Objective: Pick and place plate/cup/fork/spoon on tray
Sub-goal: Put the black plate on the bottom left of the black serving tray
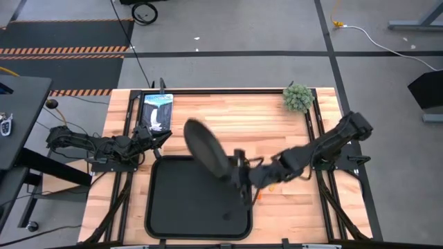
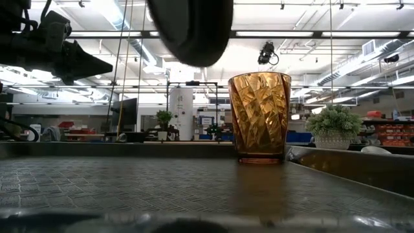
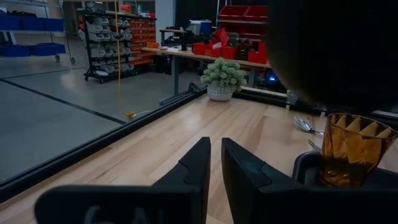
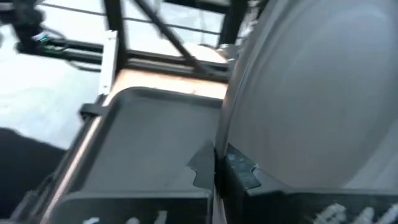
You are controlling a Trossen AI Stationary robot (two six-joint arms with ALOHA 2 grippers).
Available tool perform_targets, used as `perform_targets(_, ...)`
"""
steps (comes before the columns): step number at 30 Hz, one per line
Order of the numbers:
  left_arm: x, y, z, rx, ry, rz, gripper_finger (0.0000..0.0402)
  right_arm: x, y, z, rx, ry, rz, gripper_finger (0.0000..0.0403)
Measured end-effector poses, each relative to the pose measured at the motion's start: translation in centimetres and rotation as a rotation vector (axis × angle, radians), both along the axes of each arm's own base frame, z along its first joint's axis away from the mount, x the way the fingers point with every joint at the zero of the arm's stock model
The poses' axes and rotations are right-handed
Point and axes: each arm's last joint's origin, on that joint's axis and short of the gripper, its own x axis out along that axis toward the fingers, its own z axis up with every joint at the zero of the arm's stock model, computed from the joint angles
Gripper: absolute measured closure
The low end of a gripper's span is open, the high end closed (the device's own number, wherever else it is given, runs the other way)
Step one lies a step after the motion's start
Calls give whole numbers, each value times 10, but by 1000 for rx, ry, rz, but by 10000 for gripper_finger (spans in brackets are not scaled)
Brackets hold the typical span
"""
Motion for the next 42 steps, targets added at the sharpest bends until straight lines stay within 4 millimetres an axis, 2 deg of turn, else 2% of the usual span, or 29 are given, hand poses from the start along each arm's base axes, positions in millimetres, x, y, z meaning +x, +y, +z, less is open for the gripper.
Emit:
perform_targets(2,0,0,0,1,2,0,353,8,10,-9,11,13,6,392)
perform_targets(6,0,0,0,0,0,-4,353,25,25,-15,53,50,32,392)
perform_targets(12,0,0,0,0,1,-4,353,47,41,-34,112,233,59,392)
perform_targets(19,0,0,0,0,1,-4,353,74,61,-52,150,360,128,392)
perform_targets(23,0,0,0,0,1,-4,353,84,71,-56,138,413,159,392)
perform_targets(30,0,0,0,0,1,-4,353,87,93,-72,36,556,212,392)
perform_targets(35,0,0,0,0,0,-4,353,82,99,-92,-26,667,208,381)
perform_targets(42,0,0,0,0,-1,-4,353,79,106,-101,7,717,211,359)
